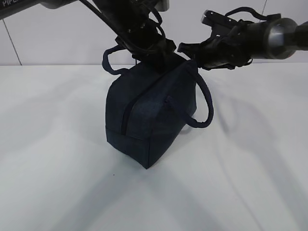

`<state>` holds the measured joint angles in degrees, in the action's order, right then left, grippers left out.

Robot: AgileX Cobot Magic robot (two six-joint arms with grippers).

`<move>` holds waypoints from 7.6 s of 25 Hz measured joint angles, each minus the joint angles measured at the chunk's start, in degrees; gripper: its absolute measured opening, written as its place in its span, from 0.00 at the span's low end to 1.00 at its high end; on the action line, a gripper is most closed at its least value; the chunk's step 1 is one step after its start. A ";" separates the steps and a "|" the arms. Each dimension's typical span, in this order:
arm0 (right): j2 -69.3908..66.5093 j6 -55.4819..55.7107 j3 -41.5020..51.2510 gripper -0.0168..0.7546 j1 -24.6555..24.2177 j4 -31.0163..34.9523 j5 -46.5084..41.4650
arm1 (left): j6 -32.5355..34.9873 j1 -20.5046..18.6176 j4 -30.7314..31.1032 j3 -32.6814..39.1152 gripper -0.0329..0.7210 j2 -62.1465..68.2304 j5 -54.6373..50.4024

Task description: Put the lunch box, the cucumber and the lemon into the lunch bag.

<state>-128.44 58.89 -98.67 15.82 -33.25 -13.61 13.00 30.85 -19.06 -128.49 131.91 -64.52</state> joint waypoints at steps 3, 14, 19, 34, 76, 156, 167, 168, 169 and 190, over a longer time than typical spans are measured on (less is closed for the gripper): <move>-0.50 0.00 -0.09 0.03 0.00 0.23 0.00 | 0.00 0.00 0.42 0.00 0.03 0.00 0.00; -1.41 0.00 -0.35 0.03 0.00 0.23 0.00 | 0.00 0.00 0.93 0.00 0.03 0.00 -0.08; -1.41 0.00 -0.35 0.03 0.00 0.12 0.00 | 0.00 0.00 0.97 0.00 0.03 0.00 -0.08; -1.66 -2.68 -0.35 0.03 -0.09 -2.88 -0.09 | 0.00 0.00 0.97 0.00 0.03 0.68 -0.08; 6.56 -6.58 -1.88 0.45 -2.12 -7.21 -11.42 | -0.89 0.00 2.47 -0.13 0.40 0.53 -5.08; 89.72 -48.96 30.79 0.55 -1.78 25.15 -59.12 | -10.57 -0.01 13.41 34.82 0.54 -64.74 -7.77; 104.06 -49.00 37.43 0.55 -1.78 25.15 -59.44 | -10.57 -0.01 12.55 54.29 0.54 -85.49 -5.23; 105.11 -49.10 38.12 0.55 -1.78 25.15 -59.44 | -10.57 -0.01 12.42 56.34 0.54 -88.07 -4.64; 106.40 -49.33 39.02 0.55 -1.78 25.15 -59.44 | -10.57 -0.01 12.29 58.05 0.54 -90.49 -4.41; 129.57 -55.96 59.67 0.55 -1.78 25.15 -59.55 | -10.57 0.27 11.13 86.90 0.54 -126.87 -4.19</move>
<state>1.13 2.92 -39.00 14.05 -8.10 -73.16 2.43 31.12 -7.93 -41.58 5.04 -68.71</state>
